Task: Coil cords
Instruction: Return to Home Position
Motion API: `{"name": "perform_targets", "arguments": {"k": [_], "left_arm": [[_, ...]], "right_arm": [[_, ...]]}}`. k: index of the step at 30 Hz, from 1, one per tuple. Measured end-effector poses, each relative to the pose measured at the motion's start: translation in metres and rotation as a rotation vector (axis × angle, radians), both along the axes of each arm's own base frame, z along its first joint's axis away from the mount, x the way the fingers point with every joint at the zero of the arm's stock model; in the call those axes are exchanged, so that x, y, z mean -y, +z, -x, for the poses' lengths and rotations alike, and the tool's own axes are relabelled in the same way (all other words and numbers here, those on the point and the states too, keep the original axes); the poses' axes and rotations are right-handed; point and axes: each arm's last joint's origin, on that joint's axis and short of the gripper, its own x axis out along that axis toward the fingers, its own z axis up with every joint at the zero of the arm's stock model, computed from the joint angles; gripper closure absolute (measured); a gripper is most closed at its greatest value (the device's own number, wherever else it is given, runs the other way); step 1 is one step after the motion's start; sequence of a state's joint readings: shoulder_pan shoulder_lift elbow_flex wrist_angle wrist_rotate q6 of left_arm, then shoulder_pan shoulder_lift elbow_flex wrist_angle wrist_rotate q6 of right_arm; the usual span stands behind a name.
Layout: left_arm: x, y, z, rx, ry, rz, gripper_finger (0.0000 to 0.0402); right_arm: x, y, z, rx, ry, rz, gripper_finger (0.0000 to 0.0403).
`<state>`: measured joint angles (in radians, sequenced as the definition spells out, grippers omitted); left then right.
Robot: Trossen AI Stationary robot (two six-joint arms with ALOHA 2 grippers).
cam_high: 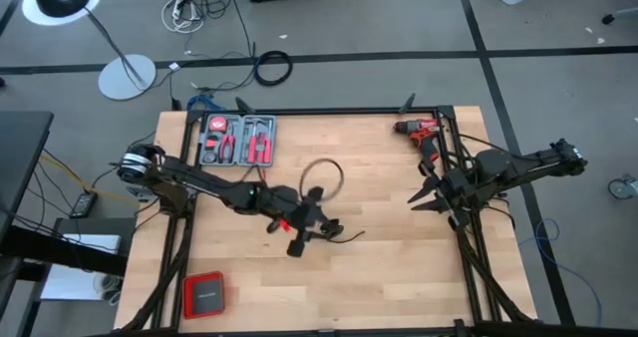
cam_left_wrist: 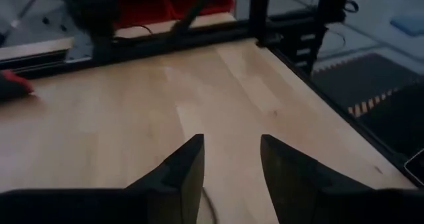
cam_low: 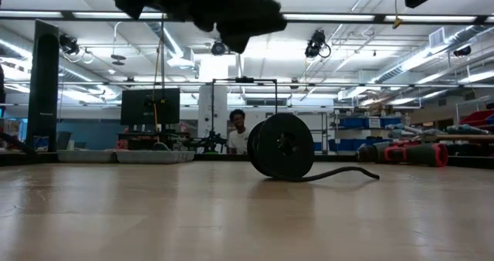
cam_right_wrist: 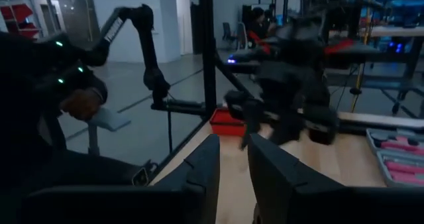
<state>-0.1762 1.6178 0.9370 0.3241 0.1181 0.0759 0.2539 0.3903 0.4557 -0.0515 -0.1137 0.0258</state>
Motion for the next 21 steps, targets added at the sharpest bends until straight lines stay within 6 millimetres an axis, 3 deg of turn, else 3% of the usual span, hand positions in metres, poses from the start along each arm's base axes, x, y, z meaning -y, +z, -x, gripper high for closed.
{"name": "perform_targets", "arguments": {"k": [8, 14, 21], "left_arm": [[-0.028, -0.004, 0.029, 0.088, 0.026, 0.029, 0.0250], [-0.032, -0.017, 0.041, 0.071, 0.042, 0.026, 0.0250], [-0.033, -0.036, 0.057, 0.099, 0.041, 0.136, 0.0250]], "right_arm": [[0.000, 0.011, 0.001, 0.116, 0.010, -0.028, 0.0324], [0.001, 0.023, 0.002, 0.237, -0.012, -0.060, 0.0324], [0.001, 0.024, 0.002, 0.241, -0.015, -0.061, 0.0324]]}}
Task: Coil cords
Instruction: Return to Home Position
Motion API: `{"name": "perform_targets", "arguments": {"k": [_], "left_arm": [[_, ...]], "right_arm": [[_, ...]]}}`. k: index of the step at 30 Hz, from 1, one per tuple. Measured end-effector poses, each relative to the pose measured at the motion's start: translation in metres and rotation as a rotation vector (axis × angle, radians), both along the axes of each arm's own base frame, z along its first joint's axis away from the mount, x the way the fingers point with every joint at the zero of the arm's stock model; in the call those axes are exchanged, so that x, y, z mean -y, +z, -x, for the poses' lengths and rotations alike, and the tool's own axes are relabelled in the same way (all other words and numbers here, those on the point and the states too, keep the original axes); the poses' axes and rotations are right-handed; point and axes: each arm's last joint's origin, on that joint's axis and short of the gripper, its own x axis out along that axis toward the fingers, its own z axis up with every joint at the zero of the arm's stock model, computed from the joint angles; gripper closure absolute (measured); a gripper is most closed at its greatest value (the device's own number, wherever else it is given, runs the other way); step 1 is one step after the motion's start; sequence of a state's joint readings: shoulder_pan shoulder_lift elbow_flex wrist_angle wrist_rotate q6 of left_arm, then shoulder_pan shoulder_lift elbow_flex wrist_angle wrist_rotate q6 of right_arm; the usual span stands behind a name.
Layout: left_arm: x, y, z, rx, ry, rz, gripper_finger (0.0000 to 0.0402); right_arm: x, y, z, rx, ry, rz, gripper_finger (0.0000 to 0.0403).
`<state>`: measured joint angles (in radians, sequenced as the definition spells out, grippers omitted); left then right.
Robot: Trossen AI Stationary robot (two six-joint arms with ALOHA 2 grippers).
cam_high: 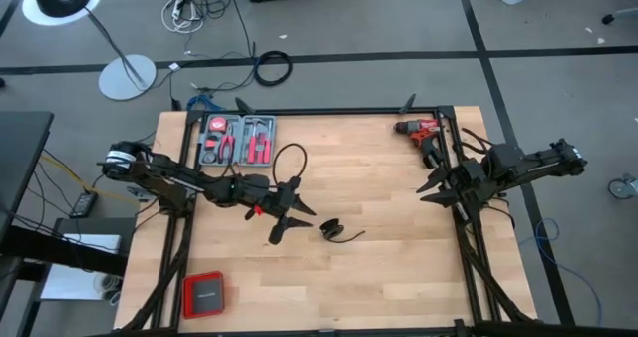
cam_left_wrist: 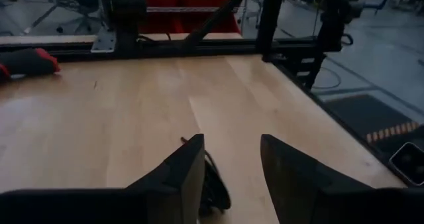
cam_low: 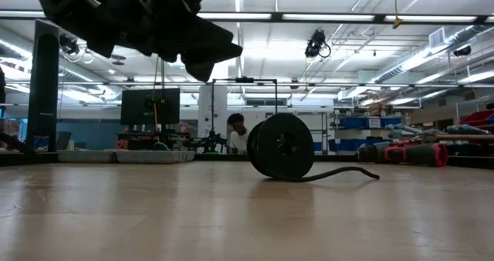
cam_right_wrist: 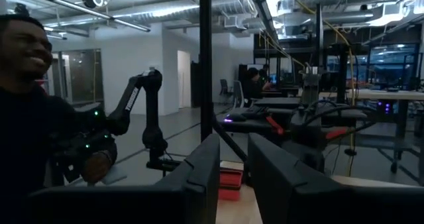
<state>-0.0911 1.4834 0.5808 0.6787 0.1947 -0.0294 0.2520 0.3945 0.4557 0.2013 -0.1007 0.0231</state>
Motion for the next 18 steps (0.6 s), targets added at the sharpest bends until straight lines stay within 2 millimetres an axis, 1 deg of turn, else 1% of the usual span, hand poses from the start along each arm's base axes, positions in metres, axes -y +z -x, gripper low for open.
{"name": "perform_targets", "arguments": {"k": [5, 8, 10, 16, 18], "left_arm": [[0.001, -0.001, 0.002, -0.005, 0.010, 0.096, 0.0250], [0.001, 0.008, 0.001, 0.072, 0.016, 0.156, 0.0250], [0.001, 0.014, 0.000, 0.111, 0.020, 0.231, 0.0250], [0.001, 0.032, 0.001, 0.236, -0.024, 0.411, 0.0250], [0.001, 0.041, 0.002, 0.314, -0.042, 0.458, 0.0250]], "right_arm": [[0.000, 0.000, 0.000, -0.001, -0.001, 0.000, 0.0324], [0.000, 0.000, 0.000, -0.002, -0.001, 0.000, 0.0324], [0.000, 0.000, 0.000, -0.001, -0.002, 0.000, 0.0324], [0.000, 0.000, 0.000, -0.001, -0.002, 0.000, 0.0324], [0.000, 0.000, 0.000, -0.001, -0.002, 0.000, 0.0324]]}}
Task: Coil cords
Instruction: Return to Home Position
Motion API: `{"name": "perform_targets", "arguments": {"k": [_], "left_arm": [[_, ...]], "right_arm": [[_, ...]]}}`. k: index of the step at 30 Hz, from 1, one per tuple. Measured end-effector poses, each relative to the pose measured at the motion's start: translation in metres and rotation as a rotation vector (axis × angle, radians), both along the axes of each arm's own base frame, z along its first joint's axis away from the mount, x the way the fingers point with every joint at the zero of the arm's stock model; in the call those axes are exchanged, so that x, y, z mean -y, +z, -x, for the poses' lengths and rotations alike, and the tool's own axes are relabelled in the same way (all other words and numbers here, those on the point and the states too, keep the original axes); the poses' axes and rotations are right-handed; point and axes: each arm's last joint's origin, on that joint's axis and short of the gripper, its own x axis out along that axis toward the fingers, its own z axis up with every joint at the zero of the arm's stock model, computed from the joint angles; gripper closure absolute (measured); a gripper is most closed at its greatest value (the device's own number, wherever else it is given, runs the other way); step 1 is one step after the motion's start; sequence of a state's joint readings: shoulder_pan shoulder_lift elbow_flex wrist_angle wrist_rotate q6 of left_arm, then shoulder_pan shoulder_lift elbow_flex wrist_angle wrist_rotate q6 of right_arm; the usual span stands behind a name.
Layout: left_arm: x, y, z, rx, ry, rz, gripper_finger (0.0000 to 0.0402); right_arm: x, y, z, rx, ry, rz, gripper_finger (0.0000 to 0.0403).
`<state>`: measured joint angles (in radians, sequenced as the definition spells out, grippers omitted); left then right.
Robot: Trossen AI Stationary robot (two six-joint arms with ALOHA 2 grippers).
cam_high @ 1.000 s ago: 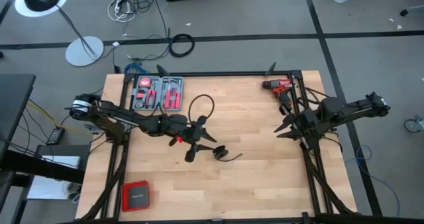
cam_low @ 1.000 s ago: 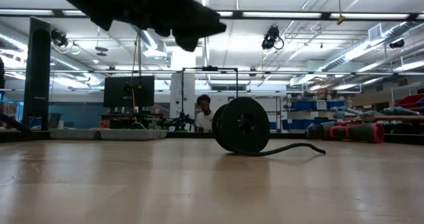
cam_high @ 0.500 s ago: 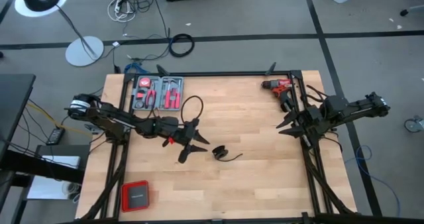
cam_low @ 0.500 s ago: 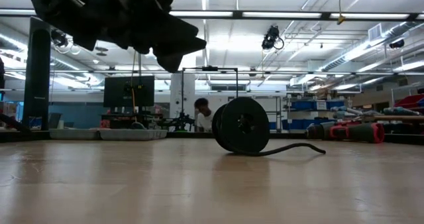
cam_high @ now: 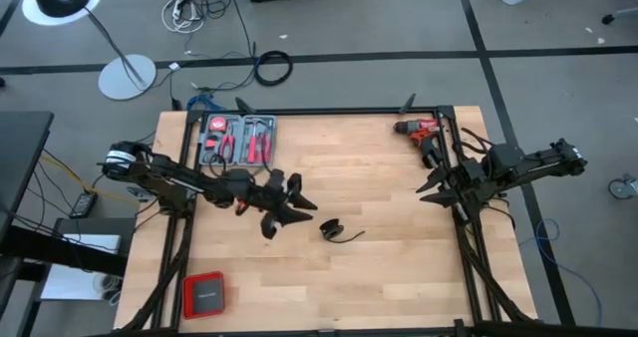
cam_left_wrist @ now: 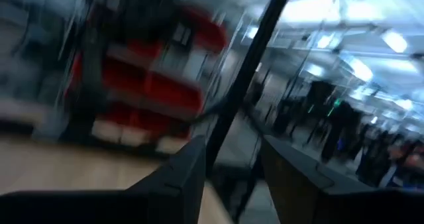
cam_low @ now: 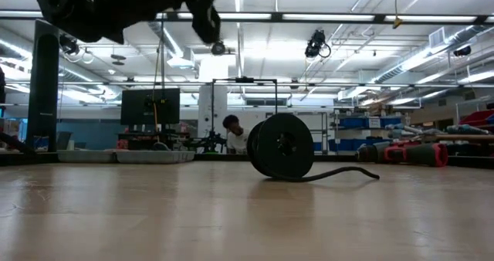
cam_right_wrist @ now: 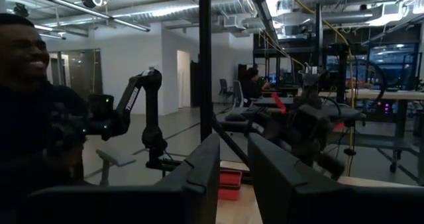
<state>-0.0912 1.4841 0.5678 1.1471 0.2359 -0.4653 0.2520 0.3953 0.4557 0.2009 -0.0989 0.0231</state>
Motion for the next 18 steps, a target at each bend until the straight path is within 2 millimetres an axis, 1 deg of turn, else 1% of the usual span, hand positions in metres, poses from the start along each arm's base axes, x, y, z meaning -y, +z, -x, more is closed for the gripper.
{"name": "perform_targets", "arguments": {"k": [2, 5, 7, 10, 13, 15, 16, 18], "left_arm": [[-0.001, 0.006, 0.001, 0.067, -0.012, -0.021, 0.0250], [-0.001, 0.004, 0.002, 0.107, -0.118, -0.167, 0.0250], [-0.006, 0.003, 0.003, 0.131, -0.198, -0.246, 0.0250], [-0.020, 0.002, 0.003, 0.114, -0.251, -0.247, 0.0250], [-0.030, -0.003, 0.003, 0.039, -0.292, -0.198, 0.0250], [-0.032, -0.007, 0.006, 0.005, -0.290, -0.181, 0.0250], [-0.032, -0.009, 0.011, -0.005, -0.282, -0.181, 0.0250], [-0.029, -0.008, 0.020, 0.030, -0.245, -0.212, 0.0250]], "right_arm": [[0.000, 0.000, 0.000, 0.000, 0.000, 0.000, 0.0324], [0.000, 0.000, 0.000, 0.000, 0.000, 0.000, 0.0324], [0.000, 0.000, 0.000, 0.001, 0.000, 0.000, 0.0324], [0.000, 0.000, 0.000, 0.000, 0.000, 0.000, 0.0324], [0.000, 0.000, 0.000, 0.000, 0.000, 0.000, 0.0324], [0.000, 0.000, 0.000, 0.000, 0.000, 0.000, 0.0324], [0.000, 0.000, 0.000, 0.000, 0.000, 0.000, 0.0324], [0.000, 0.000, 0.000, 0.001, 0.000, 0.000, 0.0324]]}}
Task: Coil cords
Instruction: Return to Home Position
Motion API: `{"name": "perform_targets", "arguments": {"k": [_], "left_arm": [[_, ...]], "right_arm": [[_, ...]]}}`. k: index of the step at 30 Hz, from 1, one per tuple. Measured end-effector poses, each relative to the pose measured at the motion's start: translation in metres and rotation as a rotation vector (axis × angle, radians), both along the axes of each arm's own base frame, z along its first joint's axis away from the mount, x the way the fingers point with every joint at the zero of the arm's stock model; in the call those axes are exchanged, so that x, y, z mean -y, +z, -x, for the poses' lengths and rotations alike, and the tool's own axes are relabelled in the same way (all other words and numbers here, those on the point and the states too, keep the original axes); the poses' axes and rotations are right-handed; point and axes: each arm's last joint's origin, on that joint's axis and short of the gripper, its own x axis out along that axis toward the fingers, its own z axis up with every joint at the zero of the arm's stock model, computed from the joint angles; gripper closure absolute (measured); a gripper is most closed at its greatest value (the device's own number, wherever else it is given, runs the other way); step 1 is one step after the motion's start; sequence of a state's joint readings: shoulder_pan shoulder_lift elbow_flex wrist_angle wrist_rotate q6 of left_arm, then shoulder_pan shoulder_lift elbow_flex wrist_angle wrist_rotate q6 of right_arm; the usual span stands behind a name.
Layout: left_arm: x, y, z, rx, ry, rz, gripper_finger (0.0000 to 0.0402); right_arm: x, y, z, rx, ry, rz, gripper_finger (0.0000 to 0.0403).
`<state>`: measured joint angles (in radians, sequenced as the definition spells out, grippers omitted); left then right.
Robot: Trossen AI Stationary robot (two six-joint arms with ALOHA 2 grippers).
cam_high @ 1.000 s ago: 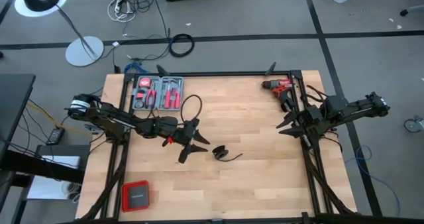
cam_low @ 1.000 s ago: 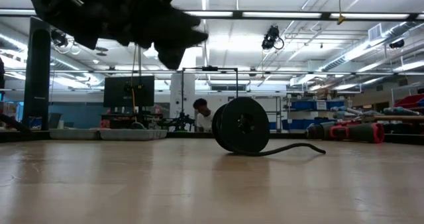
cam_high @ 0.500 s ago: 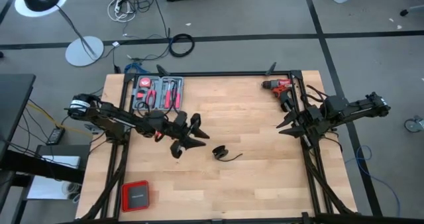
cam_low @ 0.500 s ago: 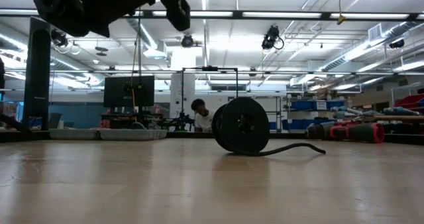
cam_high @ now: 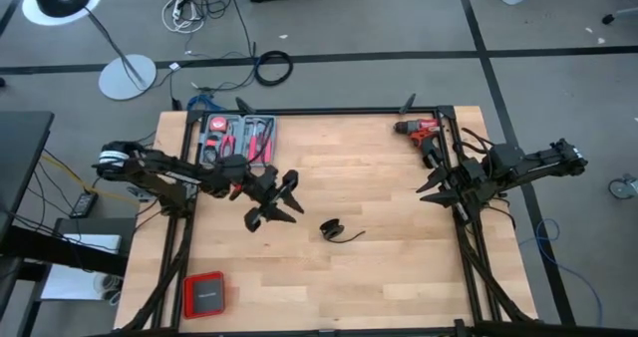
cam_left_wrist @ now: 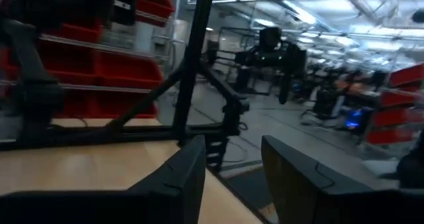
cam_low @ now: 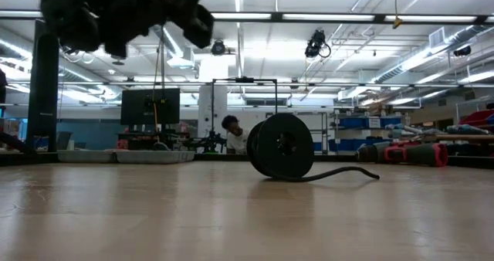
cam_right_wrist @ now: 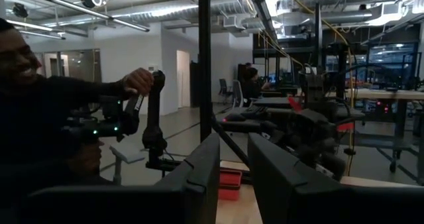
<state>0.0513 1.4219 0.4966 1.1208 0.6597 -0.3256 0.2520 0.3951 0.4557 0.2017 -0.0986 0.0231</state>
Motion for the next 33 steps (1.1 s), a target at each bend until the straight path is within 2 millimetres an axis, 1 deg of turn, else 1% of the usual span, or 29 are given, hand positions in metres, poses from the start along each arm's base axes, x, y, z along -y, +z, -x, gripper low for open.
{"name": "perform_targets", "arguments": {"k": [3, 7, 9, 11, 14, 18, 23, 25, 33], "left_arm": [[0.012, -0.005, 0.020, 0.008, 0.072, -0.036, 0.0250], [0.028, -0.005, 0.051, 0.070, 0.193, -0.117, 0.0250], [0.034, -0.008, 0.066, 0.082, 0.240, -0.149, 0.0250], [0.036, -0.011, 0.080, 0.096, 0.277, -0.156, 0.0250], [0.034, -0.017, 0.095, 0.109, 0.302, -0.147, 0.0250], [0.031, -0.030, 0.111, 0.067, 0.298, -0.150, 0.0250], [0.028, -0.041, 0.125, 0.060, 0.298, -0.150, 0.0250], [0.027, -0.046, 0.130, 0.052, 0.297, -0.153, 0.0250], [0.024, -0.057, 0.139, -0.115, 0.326, -0.157, 0.0250]], "right_arm": [[0.000, 0.000, 0.000, 0.003, 0.000, -0.001, 0.0324], [0.000, 0.000, 0.000, 0.004, 0.000, -0.001, 0.0324], [0.000, 0.001, 0.000, 0.006, 0.001, -0.001, 0.0324], [0.000, 0.001, 0.000, 0.006, 0.000, -0.001, 0.0324], [0.000, 0.001, 0.000, 0.005, 0.000, -0.001, 0.0324], [0.000, 0.001, 0.000, 0.006, 0.000, -0.002, 0.0324], [0.000, 0.001, 0.000, 0.006, 0.000, -0.002, 0.0324], [0.000, 0.001, 0.000, 0.006, 0.000, -0.002, 0.0324], [0.000, 0.001, 0.000, 0.006, 0.000, -0.002, 0.0324]]}}
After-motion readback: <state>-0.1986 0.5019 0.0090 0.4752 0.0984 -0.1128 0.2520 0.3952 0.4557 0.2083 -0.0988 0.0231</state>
